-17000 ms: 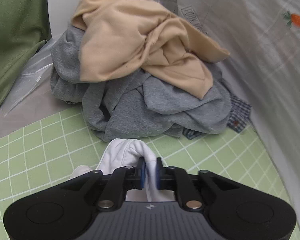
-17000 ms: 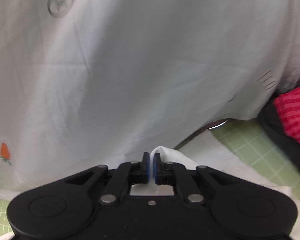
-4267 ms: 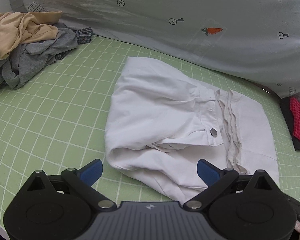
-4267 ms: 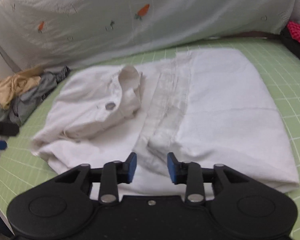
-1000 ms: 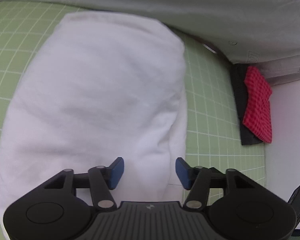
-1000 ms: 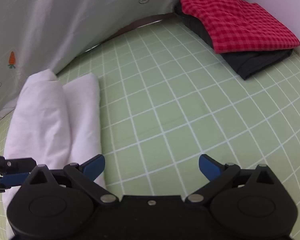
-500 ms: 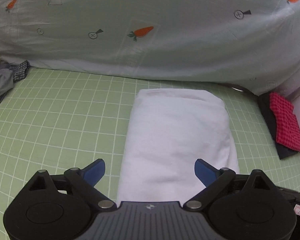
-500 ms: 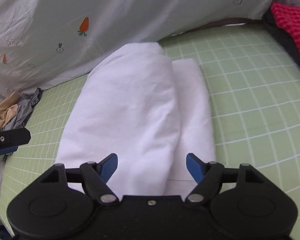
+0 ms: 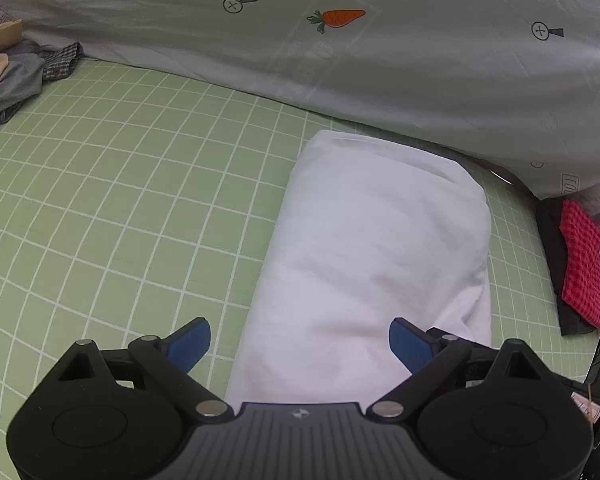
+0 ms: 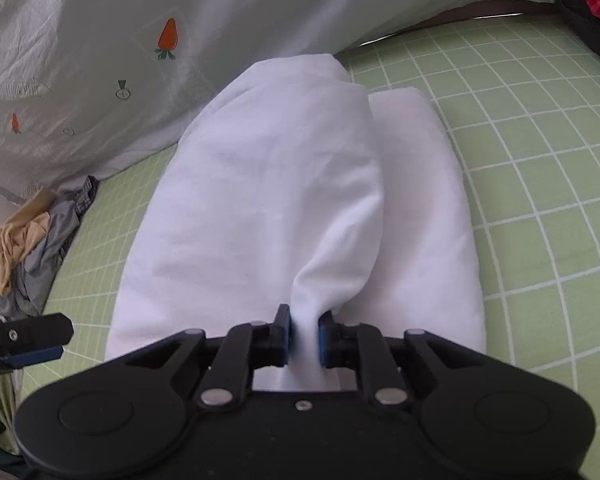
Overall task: Fold clothes
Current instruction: 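Grasp the folded shirt bundle with both grippers and carry it beside the red cloth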
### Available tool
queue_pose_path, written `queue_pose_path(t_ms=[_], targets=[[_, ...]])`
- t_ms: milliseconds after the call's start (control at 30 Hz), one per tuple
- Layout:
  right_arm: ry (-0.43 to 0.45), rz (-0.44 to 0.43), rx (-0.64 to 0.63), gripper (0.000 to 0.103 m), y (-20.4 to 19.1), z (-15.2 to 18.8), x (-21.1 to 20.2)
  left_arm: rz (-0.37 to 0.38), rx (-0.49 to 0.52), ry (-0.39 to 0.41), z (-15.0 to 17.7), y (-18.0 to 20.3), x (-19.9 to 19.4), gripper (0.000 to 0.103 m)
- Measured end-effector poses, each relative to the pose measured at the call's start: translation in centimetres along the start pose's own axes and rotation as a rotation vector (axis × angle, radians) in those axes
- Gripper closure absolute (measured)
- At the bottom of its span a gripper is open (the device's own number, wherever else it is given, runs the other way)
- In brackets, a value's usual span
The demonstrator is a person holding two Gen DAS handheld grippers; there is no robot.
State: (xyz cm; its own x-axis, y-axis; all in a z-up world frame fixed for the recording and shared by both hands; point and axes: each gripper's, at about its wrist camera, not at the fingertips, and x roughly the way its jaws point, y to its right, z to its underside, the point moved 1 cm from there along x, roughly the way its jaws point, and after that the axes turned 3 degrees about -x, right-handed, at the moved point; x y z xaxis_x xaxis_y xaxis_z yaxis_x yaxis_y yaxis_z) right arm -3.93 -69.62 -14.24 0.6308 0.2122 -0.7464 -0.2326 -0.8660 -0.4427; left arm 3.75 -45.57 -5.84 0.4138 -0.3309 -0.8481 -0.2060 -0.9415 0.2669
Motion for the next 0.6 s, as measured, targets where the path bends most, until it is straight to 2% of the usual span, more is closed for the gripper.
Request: queue_pose_path(t_ms=[100,267,400,500,567,600], targets=[[0.045,-0.023,-0.004,0.096,-0.2,0.0,-1.7,-0.015,0.009,0.005,-0.1,0.3,0.0,0.007],[0.181,-0.069,0.025,0.097,-0.9,-0.9,-6.9,-0.032,0.021,0.011,-0.4,0.6,0.1,0.007],[0.199,0.029,0.048,0.095,0.5,-1.6,-9.1,-0.040,0.057,0.005,-0.6,1.2,0.7,0.007],[0.057,0.202,0.046,0.062,3.1,-1.2,-5.9,-0.041,0.061,-0.039,-0.5,1.4,2.1,0.007],[0.054,0.166,0.090,0.056,4.4,-0.5,-5.7,-0.041,0.057,-0.072,-0.5,1.5,3.1,0.007],[0.054,0.149,0.112,0.037,4.9,-0.2,-5.6,-0.040,0.059,-0.083,-0.5,1.5,3.5,0.007]])
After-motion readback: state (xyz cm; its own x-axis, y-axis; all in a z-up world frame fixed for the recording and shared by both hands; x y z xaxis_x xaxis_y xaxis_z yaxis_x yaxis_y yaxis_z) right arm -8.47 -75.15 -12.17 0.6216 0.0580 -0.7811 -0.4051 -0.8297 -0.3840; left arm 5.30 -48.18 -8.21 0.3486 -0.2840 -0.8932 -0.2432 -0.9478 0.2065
